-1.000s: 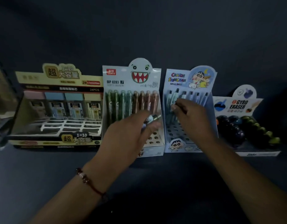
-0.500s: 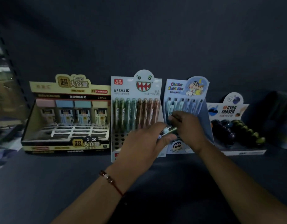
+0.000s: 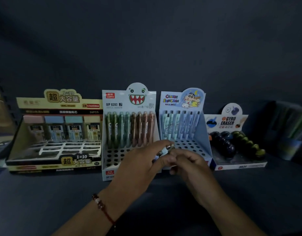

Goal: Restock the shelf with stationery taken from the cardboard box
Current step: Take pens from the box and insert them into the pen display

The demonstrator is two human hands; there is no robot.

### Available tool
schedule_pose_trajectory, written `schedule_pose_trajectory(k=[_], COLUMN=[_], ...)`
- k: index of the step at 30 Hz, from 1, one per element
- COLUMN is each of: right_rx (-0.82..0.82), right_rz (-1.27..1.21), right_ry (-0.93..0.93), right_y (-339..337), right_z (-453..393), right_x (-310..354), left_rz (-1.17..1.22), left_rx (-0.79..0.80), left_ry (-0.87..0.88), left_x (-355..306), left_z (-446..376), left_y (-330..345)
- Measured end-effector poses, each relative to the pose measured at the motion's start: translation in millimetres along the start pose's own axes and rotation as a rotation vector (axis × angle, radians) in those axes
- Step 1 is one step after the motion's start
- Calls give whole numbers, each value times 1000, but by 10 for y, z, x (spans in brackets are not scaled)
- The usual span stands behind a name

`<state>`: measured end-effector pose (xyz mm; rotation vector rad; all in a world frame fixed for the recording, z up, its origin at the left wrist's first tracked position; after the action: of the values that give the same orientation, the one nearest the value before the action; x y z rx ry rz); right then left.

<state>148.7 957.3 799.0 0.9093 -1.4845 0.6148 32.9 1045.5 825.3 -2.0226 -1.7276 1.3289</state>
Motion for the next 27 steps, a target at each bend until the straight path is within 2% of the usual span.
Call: schedule_pose_trajectory(k=[5,9,11,15,18,24,27], right_rx=[33,103,103,60,32,44,72], right_rz=[-108,-90,-111,-320,-390,-320,-210], right_ry=[57,60,68,117,112,66,43], right_y=[-22,28,22,-23,-65,77,263], right_z=[-9,-5,-21,-63,-81,-49,-86], right_x=[-39,-41,-60,-31,2,89,174], left_rz=[31,5,-27,-91,-202,-382,-451], left_rx=[24,53,50,10,62,208,179], left_ry=[-14,-13,-10,-10,6,37,24], left_x=[10,29,14,-25,-86,-26,223], left_z=[17,18,16,10,8,424,682], left_y=[83,89,79,-3,-125,-608,-808])
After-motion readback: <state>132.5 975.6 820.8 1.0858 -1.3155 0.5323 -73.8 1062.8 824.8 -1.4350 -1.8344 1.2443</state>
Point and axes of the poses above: each hand's wrist, its own z-axis away from the middle knuckle, its own y-axis out of the palm, x = y × z, the point moved 5 cm from there along -z, towards the middle knuckle, and after that the axes turned 1 degree about -x, right-handed, at the moved point
